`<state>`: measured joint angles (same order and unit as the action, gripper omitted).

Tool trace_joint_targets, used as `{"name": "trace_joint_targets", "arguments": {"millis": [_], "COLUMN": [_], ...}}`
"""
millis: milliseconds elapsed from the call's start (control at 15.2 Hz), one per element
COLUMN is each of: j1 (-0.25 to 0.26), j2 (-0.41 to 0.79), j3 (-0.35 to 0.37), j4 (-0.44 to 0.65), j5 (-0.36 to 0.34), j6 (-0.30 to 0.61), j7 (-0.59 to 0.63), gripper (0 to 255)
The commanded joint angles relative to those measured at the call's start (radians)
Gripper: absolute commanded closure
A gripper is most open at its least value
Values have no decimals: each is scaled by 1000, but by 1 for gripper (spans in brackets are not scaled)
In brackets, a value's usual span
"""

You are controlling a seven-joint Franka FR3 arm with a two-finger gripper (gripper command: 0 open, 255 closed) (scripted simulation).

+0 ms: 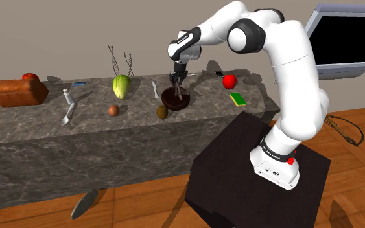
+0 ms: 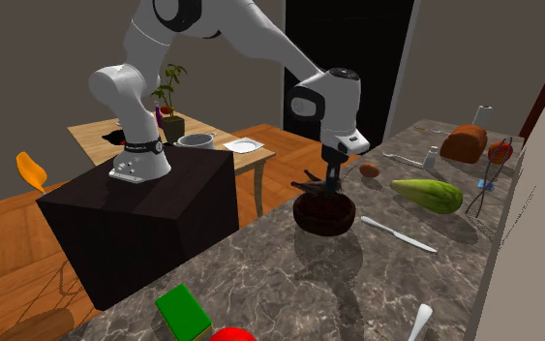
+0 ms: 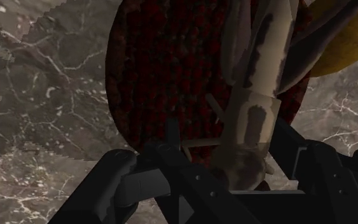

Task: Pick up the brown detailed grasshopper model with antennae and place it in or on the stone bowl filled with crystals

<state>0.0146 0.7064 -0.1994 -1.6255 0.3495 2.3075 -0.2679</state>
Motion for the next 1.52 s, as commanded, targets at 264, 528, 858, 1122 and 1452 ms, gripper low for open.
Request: {"name": "trace_joint_targets", "arguments": {"millis": [264,528,858,1122,1452], "j1": [-6,-6,-6,-5,-2], "j2": [48,48,48,24,-40], "j3": [11,11,11,5,-10], "j4": [8,8,8,3,-4], "j5": [13,13,13,7,-11], "j6": [40,40,40,21,-36], "j7": [-11,-11,-11,-8,2], "gripper": [255,255,0,0,0]}}
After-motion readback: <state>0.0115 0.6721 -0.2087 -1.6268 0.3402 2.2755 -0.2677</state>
